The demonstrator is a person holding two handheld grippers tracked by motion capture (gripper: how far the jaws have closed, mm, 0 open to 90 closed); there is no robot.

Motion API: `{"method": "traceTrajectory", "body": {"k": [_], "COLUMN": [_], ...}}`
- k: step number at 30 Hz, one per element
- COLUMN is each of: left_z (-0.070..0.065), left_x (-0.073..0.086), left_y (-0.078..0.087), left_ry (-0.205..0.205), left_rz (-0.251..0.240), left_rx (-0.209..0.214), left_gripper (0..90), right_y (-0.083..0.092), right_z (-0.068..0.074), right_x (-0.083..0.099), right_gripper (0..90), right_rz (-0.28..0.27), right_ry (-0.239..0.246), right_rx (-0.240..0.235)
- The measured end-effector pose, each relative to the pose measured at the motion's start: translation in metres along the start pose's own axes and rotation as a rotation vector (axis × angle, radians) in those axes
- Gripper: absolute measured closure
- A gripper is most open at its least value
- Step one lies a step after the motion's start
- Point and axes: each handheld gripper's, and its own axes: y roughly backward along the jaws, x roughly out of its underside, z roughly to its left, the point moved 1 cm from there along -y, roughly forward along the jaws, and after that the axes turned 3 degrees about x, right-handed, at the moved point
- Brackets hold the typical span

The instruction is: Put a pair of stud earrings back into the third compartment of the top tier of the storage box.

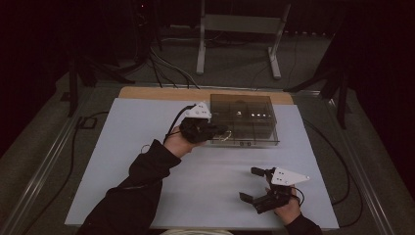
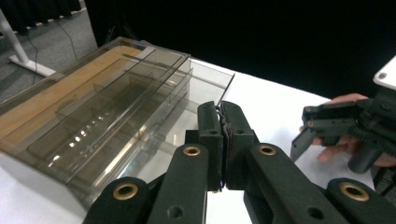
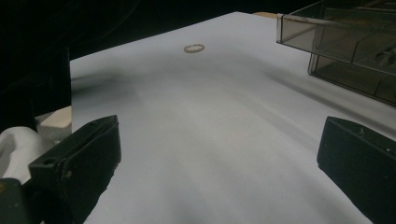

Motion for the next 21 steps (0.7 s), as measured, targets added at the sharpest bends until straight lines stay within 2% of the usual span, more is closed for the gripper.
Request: {"method": "traceTrajectory", "body": {"k": [7, 16, 18, 21], "left_z": [0.001, 0.005, 0.005, 0.006], "left_x": [-0.008, -0.019, -0.021, -0.023], "left_y": [-0.015, -0.038, -0.044, -0.052], "left_ry": [-0.002, 0.016, 0.005, 0.010], "left_rz": [0.003, 0.005, 0.008, 0.007], "left_rx": [0.013, 0.040, 0.044, 0.052], "left_gripper": [89.8, 89.8, 89.8, 89.8], "right_y": [0.000, 0.001, 0.001, 0.001], "right_z": [0.000, 0.000, 0.000, -0.001], "right_x": [0.000, 0.000, 0.000, 0.000], "right_gripper": [0.0, 0.0, 0.0, 0.0], "right_rz": [-0.002, -0.002, -0.002, -0.004], "right_ry": [0.000, 0.001, 0.002, -0.002], "right_rx": [0.000, 0.002, 0.002, 0.001]}}
